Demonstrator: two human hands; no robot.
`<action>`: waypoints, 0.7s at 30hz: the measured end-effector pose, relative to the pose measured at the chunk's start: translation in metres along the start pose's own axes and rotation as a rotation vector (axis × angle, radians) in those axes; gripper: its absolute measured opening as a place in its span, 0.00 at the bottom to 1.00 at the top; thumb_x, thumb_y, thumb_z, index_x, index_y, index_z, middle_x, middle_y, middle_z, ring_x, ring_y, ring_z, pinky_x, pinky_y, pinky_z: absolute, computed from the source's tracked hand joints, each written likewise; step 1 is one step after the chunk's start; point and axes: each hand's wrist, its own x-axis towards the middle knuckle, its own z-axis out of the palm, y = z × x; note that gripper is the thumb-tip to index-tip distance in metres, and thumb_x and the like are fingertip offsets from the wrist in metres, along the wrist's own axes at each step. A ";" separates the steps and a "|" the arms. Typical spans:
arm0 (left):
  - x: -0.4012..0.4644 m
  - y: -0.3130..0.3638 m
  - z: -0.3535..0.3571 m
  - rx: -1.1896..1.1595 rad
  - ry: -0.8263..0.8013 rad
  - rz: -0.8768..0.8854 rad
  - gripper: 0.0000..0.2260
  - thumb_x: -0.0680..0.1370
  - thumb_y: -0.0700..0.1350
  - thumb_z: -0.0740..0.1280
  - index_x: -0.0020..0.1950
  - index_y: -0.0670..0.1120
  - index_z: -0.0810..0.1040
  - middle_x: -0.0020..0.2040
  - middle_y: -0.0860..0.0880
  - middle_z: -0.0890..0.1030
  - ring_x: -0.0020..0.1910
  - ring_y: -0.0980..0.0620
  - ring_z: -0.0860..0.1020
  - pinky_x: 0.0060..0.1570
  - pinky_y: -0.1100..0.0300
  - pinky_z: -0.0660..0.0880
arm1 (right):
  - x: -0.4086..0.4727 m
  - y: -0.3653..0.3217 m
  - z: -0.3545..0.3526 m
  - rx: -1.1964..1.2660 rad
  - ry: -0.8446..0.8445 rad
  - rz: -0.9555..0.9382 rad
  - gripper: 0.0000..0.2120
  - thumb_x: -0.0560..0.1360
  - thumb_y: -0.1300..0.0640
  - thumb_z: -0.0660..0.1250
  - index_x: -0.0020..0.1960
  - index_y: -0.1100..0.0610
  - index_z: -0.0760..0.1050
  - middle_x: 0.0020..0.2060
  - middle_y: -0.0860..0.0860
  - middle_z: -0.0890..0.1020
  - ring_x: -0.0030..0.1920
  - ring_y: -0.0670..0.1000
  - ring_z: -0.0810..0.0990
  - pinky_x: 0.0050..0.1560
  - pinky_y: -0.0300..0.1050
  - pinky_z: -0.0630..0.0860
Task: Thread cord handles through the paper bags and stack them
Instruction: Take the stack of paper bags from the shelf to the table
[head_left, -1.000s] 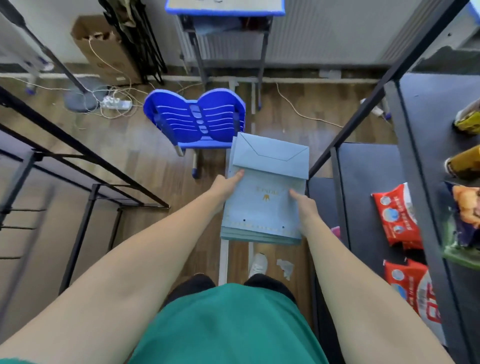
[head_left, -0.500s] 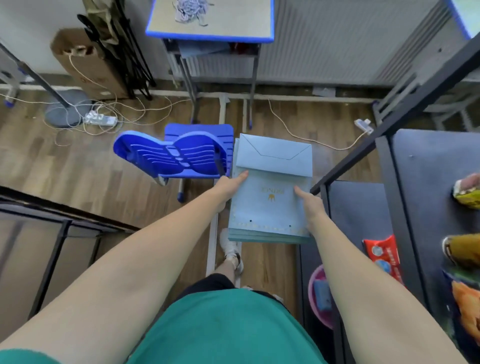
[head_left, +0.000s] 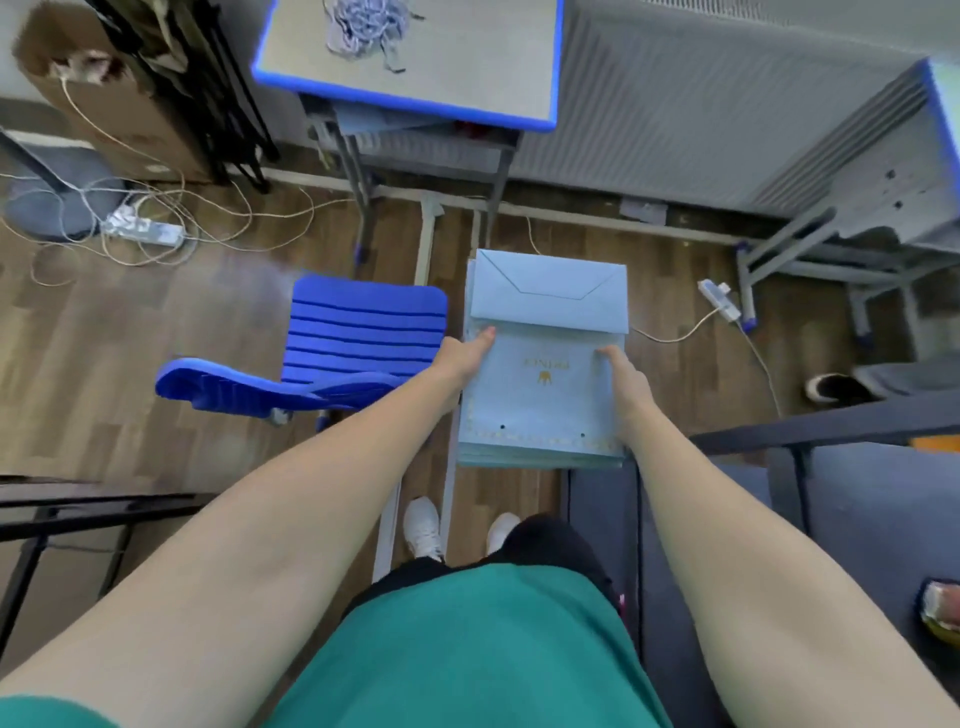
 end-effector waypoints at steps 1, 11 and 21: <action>0.005 0.010 0.001 -0.015 0.003 -0.004 0.45 0.75 0.66 0.66 0.79 0.38 0.54 0.77 0.42 0.64 0.73 0.41 0.67 0.71 0.45 0.66 | 0.010 -0.011 0.003 -0.012 -0.008 0.000 0.25 0.73 0.37 0.66 0.57 0.57 0.73 0.54 0.54 0.80 0.56 0.60 0.80 0.65 0.60 0.73; 0.085 0.105 0.009 -0.198 0.233 0.004 0.45 0.72 0.67 0.67 0.77 0.40 0.58 0.74 0.41 0.68 0.69 0.40 0.71 0.68 0.43 0.70 | 0.126 -0.138 0.039 -0.156 -0.121 -0.077 0.25 0.77 0.37 0.62 0.57 0.60 0.70 0.54 0.53 0.77 0.52 0.56 0.75 0.54 0.49 0.68; 0.128 0.206 0.008 -0.291 0.479 0.028 0.40 0.75 0.61 0.69 0.76 0.39 0.59 0.72 0.42 0.70 0.68 0.41 0.72 0.67 0.45 0.72 | 0.201 -0.241 0.073 -0.209 -0.237 -0.127 0.26 0.76 0.36 0.63 0.57 0.59 0.71 0.58 0.55 0.78 0.56 0.56 0.76 0.55 0.50 0.69</action>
